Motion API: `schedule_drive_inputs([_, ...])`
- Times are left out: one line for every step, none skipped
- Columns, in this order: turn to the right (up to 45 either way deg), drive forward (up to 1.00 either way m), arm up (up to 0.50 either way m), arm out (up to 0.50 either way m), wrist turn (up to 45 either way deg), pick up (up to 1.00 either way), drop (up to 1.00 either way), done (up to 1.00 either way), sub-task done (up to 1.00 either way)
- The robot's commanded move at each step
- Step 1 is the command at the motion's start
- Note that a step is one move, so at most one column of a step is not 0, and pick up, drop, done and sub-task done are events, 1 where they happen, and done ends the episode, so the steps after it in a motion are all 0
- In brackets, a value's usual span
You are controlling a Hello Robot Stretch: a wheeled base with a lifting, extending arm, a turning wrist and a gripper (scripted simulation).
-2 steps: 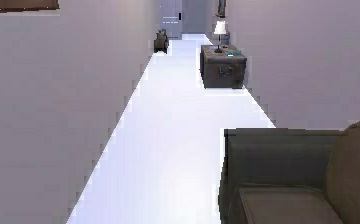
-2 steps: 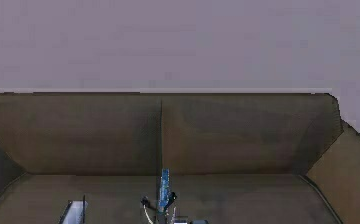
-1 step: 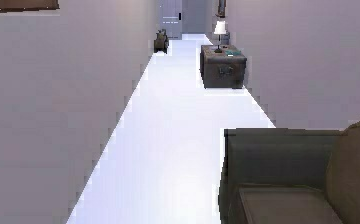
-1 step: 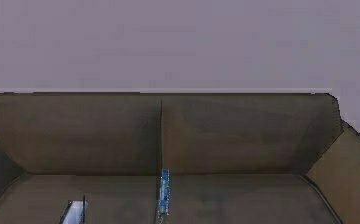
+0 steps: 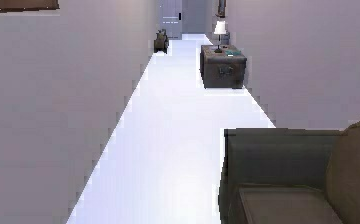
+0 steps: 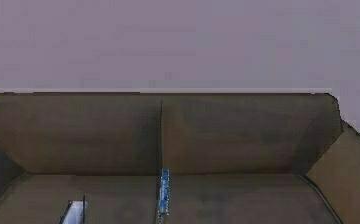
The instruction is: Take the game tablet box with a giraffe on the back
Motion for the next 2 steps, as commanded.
schedule_drive_inputs([0.0,0.00,0.10,0.00,0.0,0.00,0.00,0.00,0.00])
schedule_drive_inputs([0.0,0.00,0.00,0.00,0.0,0.00,0.00,1.00,0.00])
